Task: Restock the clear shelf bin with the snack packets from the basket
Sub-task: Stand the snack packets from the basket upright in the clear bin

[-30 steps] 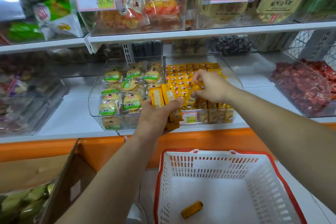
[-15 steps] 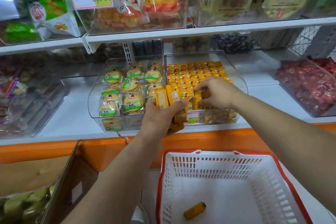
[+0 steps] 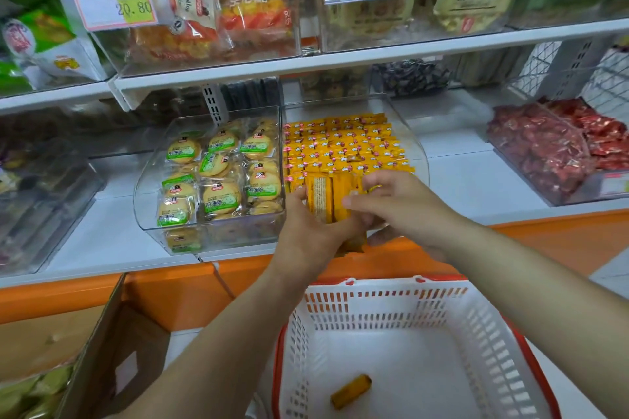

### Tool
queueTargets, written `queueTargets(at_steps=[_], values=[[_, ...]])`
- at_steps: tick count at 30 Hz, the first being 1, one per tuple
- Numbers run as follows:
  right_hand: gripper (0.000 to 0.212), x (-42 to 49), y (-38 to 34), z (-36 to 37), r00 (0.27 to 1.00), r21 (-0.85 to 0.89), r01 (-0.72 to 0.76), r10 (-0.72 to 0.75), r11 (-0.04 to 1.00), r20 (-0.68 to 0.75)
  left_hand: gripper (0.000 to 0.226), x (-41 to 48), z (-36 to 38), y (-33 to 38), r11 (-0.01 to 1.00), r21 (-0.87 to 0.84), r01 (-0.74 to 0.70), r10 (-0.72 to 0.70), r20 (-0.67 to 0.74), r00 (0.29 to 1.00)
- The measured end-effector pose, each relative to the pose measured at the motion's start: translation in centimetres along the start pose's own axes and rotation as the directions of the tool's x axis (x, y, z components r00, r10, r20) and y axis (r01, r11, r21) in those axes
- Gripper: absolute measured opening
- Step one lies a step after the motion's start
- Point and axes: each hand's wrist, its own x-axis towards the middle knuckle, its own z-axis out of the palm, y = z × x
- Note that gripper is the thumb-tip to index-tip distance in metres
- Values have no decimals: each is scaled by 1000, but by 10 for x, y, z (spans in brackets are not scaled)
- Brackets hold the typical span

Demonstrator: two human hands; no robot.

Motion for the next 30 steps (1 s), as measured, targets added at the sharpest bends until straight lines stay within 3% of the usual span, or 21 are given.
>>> queueTargets(at_steps=[1, 3, 8, 12, 16, 22, 24, 26, 30], values=[[9, -1, 0, -4, 1000, 58, 0, -1, 998, 20, 90, -1, 0, 0, 999, -28, 17, -17, 5, 1000], [22, 0, 2, -11, 999, 229, -22, 15, 973, 35, 80, -2, 0, 1, 997, -62, 45, -45, 7, 999], [29, 1, 7, -13, 983, 561, -185, 147, 807, 113, 38, -3, 1, 3, 997, -48, 55, -56, -30, 998], [34, 2, 6, -9, 977, 597, -214, 167, 773, 134, 33, -1, -1, 5, 994, -81, 75, -82, -90, 993], [19, 6, 7, -3, 979, 599, -204, 181, 774, 99, 34, -1, -10, 10, 992, -99, 80, -92, -115, 989], [12, 12, 1, -7, 988, 347, -152, 150, 925, 34, 30, 1, -36, 11, 991, -124, 55, -75, -156, 985], [20, 21, -8, -9, 994, 239, -110, 110, 965, 12, 29, 1, -45, 12, 988, -145, 46, -72, -181, 981], [35, 34, -19, -10, 998, 126, -56, 58, 990, -16, 26, 2, -52, 12, 987, -153, 41, -71, -200, 977], [31, 65, -36, -7, 994, -183, 109, -107, 977, 21, 25, 2, -60, 13, 990, -138, 36, -65, -212, 975]])
